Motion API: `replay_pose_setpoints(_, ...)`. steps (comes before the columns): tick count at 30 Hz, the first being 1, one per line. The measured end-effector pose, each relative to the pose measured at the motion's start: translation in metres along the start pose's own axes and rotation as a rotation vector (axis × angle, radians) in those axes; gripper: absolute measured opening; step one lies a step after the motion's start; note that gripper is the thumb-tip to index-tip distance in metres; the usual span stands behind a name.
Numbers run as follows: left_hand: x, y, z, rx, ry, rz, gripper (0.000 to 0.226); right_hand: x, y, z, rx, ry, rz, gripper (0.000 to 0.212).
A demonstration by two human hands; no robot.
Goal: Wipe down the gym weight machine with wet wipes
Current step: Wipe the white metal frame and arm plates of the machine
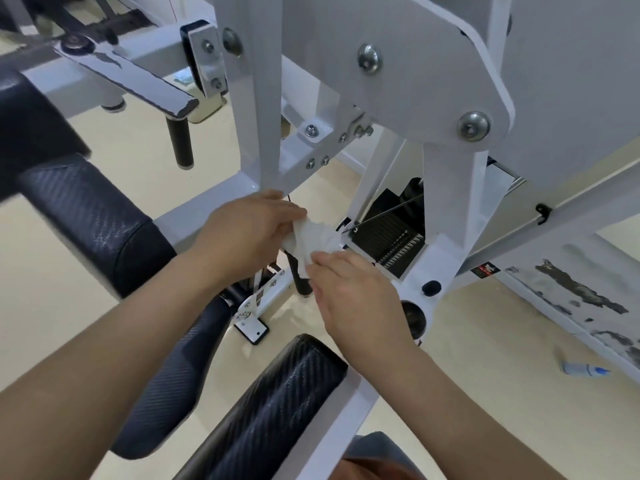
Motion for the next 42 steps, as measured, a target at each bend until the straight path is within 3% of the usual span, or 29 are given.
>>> replay_pose_setpoints(2, 0.0, -0.001, -0.002, 0.051, -0.054, -0.06, 0.034, 0.008, -0.014, -0.011, -0.026, 0.034, 0.0, 0.042)
replay_pose_setpoints(6, -0.038, -0.015, -0.058, -0.284, 0.11, 0.102, 0.038, 0.018, -0.051, -0.047, -0.142, 0.028, 0.057, 0.034)
replay_pose_setpoints(9, -0.068, -0.013, -0.091, -0.363, 0.094, 0.237, 0.035, 0.037, -0.066, -0.064, -0.175, 0.142, 0.063, 0.02)
replay_pose_setpoints(13, -0.063, 0.009, -0.105, -0.2, -0.205, 0.125, 0.029, 0.061, -0.079, -0.113, -0.57, 0.513, -0.048, 0.025)
replay_pose_setpoints(16, -0.054, 0.028, -0.121, -0.019, -0.488, 0.001, 0.017, 0.082, -0.08, -0.145, -0.611, 0.346, -0.264, 0.021)
replay_pose_setpoints(18, -0.054, 0.037, -0.133, -0.004, -0.464, -0.044, 0.02, 0.088, -0.079, -0.152, -0.523, 0.135, -0.352, 0.017)
replay_pose_setpoints(20, -0.064, 0.042, -0.139, -0.025, -0.264, 0.026, 0.028, 0.075, -0.079, -0.154, -0.442, 0.028, -0.297, 0.019)
replay_pose_setpoints(22, -0.082, 0.041, -0.133, 0.033, -0.091, 0.191, 0.03, 0.045, -0.081, -0.154, -0.394, 0.047, -0.049, 0.024)
replay_pose_setpoints(24, -0.092, 0.04, -0.126, 0.152, -0.124, 0.28, 0.023, 0.017, -0.089, -0.152, -0.482, 0.253, 0.214, 0.026)
replay_pose_setpoints(25, -0.093, 0.041, -0.126, 0.205, -0.177, 0.279, 0.019, 0.008, -0.094, -0.154, -0.612, 0.412, 0.278, 0.024)
replay_pose_setpoints(28, -0.099, 0.051, -0.134, 0.279, -0.166, 0.317, 0.032, -0.011, -0.097, -0.163, -0.927, 0.777, 0.277, 0.027)
replay_pose_setpoints(30, -0.111, 0.06, -0.14, 0.286, -0.047, 0.421, 0.046, -0.02, -0.091, -0.168, -0.942, 0.77, 0.264, 0.035)
replay_pose_setpoints(33, -0.132, 0.077, -0.147, 0.354, -0.075, 0.582, 0.039, -0.03, -0.083, -0.182, -0.966, 0.744, 0.238, 0.032)
replay_pose_setpoints(36, -0.138, 0.091, -0.151, 0.47, -0.226, 0.605, 0.038, -0.034, -0.073, -0.207, -1.043, 0.769, 0.146, 0.024)
replay_pose_setpoints(38, -0.142, 0.095, -0.147, 0.502, -0.277, 0.595, 0.05, -0.035, -0.067, -0.218, -1.044, 0.727, 0.105, 0.021)
replay_pose_setpoints(42, -0.14, 0.08, -0.135, 0.449, -0.103, 0.669, 0.042, -0.031, -0.078, -0.191, -0.955, 0.698, 0.149, 0.014)
Point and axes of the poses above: each hand's wrist, its own y-axis towards the middle knuckle, its own x-axis out of the back of the hand, z = x × y, the point moved 6 cm from there along y, towards the middle knuckle, and after that the axes turned 14 degrees about -y, right-handed, at the moved point
